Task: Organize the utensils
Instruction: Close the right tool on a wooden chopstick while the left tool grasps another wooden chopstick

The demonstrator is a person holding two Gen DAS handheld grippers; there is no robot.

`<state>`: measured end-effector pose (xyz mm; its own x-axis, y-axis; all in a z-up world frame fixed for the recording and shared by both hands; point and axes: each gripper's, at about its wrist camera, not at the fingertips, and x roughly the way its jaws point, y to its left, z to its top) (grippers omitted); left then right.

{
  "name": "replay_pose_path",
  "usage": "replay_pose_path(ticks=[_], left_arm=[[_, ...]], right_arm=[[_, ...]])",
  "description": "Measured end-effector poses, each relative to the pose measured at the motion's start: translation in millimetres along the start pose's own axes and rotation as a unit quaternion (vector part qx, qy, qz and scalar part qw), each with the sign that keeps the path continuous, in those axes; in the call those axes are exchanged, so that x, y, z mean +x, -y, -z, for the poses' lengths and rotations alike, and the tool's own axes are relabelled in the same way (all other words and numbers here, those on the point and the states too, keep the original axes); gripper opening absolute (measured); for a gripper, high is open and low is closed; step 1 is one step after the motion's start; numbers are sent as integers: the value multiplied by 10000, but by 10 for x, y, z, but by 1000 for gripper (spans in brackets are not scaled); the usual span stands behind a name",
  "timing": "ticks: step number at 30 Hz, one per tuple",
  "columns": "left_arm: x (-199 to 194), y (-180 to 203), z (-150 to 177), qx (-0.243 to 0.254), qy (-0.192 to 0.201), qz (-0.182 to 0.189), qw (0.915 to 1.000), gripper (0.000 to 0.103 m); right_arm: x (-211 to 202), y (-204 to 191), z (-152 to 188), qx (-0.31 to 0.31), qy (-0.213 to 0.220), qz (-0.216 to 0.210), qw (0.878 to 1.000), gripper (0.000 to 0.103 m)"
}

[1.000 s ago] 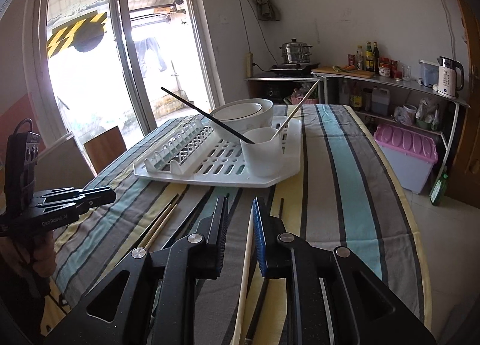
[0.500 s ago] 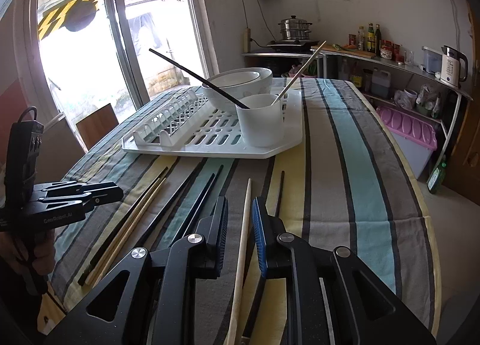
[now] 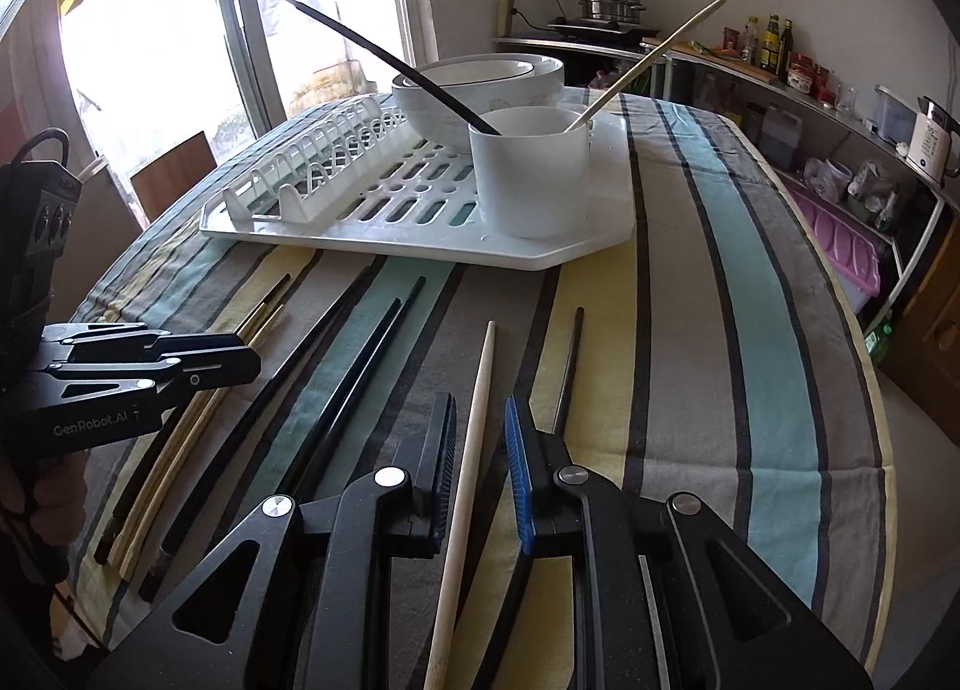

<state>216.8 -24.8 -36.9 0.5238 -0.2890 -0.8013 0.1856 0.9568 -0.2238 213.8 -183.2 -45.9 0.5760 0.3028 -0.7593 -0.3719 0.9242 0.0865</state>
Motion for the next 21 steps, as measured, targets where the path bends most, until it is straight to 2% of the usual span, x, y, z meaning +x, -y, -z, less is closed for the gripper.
replay_pose_path(ticks=[8, 16, 19, 21], left_arm=[[65, 56, -84, 98, -67, -181, 9998, 22], [124, 214, -74, 500, 8, -687, 9964, 22], [132, 232, -81, 514, 54, -809, 9954, 16], [134, 227, -96, 505, 66, -853, 9951, 10]], right_arm=[[259, -6, -158, -139, -299, 103, 9994, 17], [325, -92, -241, -337, -444, 263, 9981, 15], [333, -125, -254, -406, -489, 232, 9977, 7], [336, -133, -257, -381, -491, 238, 9978, 6]])
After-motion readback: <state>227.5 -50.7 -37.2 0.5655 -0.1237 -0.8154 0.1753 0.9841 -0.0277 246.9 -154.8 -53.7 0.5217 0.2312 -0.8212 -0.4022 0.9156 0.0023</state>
